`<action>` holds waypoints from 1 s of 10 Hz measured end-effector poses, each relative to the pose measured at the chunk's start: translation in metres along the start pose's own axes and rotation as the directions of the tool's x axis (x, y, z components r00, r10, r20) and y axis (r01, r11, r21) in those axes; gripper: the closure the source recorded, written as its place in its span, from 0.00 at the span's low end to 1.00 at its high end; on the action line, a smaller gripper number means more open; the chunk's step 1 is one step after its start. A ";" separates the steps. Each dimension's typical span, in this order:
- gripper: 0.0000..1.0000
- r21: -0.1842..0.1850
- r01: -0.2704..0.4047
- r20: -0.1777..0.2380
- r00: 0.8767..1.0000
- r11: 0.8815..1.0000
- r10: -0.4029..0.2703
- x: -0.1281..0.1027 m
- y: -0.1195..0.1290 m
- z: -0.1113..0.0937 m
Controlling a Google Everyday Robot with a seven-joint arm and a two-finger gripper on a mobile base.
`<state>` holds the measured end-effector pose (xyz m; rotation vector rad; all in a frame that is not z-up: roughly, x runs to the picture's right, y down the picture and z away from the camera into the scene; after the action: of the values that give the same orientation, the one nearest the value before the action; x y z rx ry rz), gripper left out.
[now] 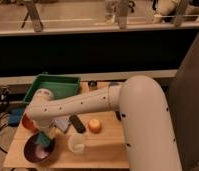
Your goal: Wipe purple bowl with sponge
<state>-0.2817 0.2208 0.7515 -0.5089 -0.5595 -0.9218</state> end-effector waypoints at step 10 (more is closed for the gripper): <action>1.00 -0.001 0.089 -0.037 0.995 0.996 -0.089 -0.022 -0.022 0.004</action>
<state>-0.3122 0.2250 0.7445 -0.4688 -0.5524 -1.0141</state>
